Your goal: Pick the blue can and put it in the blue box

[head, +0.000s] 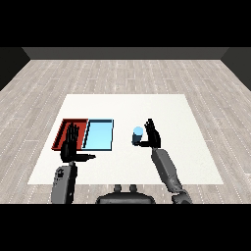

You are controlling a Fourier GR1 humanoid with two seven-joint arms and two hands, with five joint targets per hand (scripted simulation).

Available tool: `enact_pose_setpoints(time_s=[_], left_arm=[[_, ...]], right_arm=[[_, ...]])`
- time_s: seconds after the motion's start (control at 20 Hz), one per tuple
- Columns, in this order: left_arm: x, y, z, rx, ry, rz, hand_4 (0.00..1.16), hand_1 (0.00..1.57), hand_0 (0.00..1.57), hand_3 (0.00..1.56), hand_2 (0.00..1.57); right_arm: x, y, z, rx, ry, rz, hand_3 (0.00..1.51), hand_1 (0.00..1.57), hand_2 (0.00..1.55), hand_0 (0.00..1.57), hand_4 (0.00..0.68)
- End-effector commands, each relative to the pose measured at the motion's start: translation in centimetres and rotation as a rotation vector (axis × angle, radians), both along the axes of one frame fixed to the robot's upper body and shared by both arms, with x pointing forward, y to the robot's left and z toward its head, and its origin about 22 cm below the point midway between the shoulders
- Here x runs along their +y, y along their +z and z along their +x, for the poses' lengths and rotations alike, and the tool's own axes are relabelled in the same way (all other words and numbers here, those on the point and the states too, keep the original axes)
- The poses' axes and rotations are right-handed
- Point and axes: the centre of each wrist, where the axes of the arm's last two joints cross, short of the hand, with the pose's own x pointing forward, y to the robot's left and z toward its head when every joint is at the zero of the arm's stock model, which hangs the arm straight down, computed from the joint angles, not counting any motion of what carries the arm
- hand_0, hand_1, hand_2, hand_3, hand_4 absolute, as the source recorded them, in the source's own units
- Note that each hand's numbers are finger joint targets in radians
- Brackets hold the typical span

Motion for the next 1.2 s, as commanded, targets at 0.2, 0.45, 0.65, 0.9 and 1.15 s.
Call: enact_pose_setpoints(time_s=[0.2,0.45,0.65,0.9,1.15], left_arm=[[0.1,1.5,1.1,-0.008,-0.001,-0.011,0.0,0.0,0.0,0.0,0.0],[2.5,-0.6,0.0,0.009,-0.013,-0.02,0.0,0.0,0.0,0.0,0.0],[-0.8,1.0,0.3,0.011,0.013,-0.001,0.0,0.0,0.0,0.0,0.0],[-2.4,0.3,-0.2,0.019,-0.004,-0.041,0.0,0.0,0.0,0.0,0.0],[-0.7,0.3,0.6,0.017,0.009,-0.011,0.0,0.0,0.0,0.0,0.0]], right_arm=[[1.9,-2.2,1.0,0.028,0.001,0.011,0.0,0.0,0.0,0.0,0.0],[1.4,-1.3,2.2,0.017,0.009,0.043,0.0,0.0,0.0,0.0,0.0],[4.5,0.3,2.9,0.057,0.027,0.02,0.0,0.0,0.0,0.0,0.0],[3.7,-0.6,4.2,0.055,0.036,0.013,0.0,0.0,0.0,0.0,0.0],[3.4,-3.2,1.6,0.084,0.058,0.022,0.0,0.0,0.0,0.0,0.0]])
